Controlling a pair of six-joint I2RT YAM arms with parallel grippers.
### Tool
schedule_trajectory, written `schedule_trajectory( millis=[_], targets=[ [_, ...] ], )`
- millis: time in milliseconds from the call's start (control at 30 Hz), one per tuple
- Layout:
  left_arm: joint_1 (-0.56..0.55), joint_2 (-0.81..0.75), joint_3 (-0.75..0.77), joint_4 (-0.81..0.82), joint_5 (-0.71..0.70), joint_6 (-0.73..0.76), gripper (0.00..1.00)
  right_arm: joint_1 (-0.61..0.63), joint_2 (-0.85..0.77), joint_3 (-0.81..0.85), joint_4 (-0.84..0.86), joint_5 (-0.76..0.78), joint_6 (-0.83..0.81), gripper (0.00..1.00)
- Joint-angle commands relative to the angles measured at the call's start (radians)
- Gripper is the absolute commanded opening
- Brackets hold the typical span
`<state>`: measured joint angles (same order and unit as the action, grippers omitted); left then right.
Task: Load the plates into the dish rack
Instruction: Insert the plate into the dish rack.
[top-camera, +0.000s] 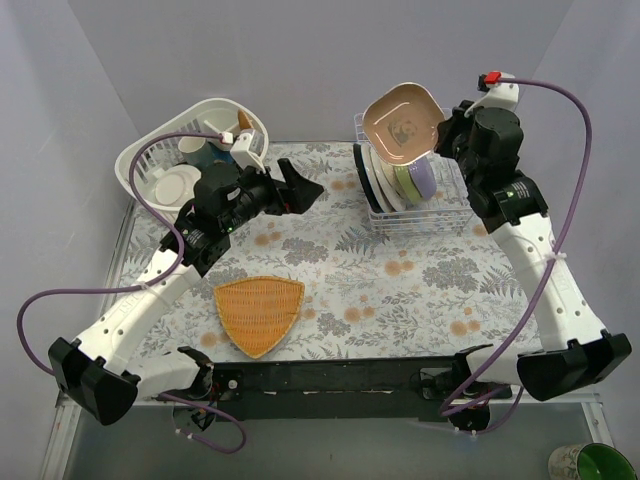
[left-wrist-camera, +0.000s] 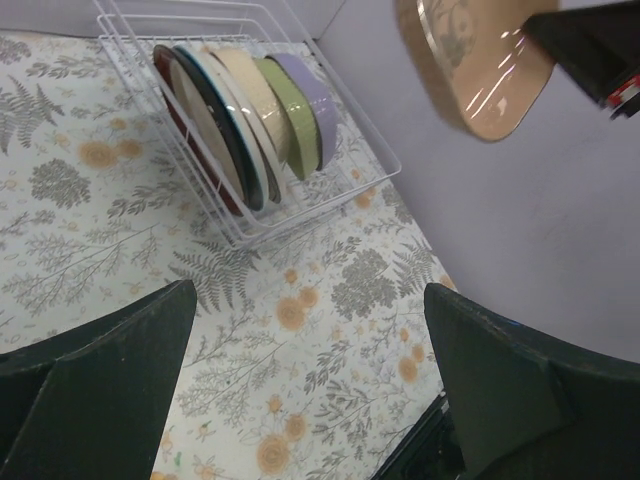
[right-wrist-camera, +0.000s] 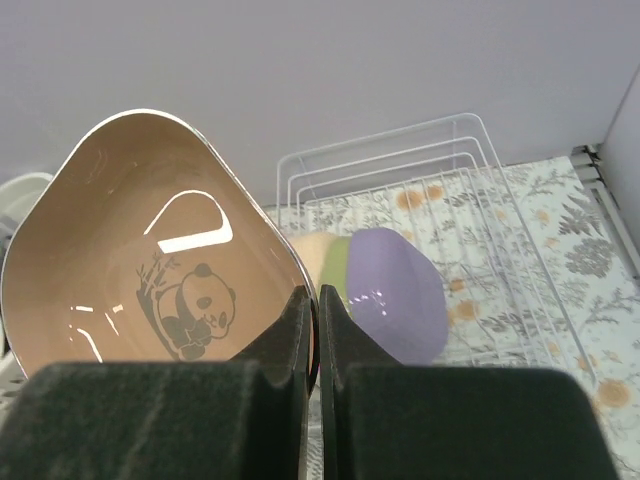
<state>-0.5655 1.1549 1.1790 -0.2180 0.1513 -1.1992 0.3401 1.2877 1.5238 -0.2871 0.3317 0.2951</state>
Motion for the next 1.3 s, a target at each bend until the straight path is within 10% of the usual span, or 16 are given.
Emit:
schedule_trajectory(
  millis=[0,667,1267],
  targets=[
    [0.004,-0.026,0.025,0.12,0.071,-0.04,0.98,-0.003,-0.071,-0.054,-0.061,0.007,-0.024,0.01],
    [-0.073,0.108,-0.073,0.292,0.123,-0.077,0.98,0.019,-0.218,-0.22,-0.017,-0.384,0.134,0.01],
    [-0.096,0.051,-0.042,0.24,0.113,-0.068,0.98,0.039,-0.245,-0.287,-0.023,-0.235,0.125,0.01]
  ],
)
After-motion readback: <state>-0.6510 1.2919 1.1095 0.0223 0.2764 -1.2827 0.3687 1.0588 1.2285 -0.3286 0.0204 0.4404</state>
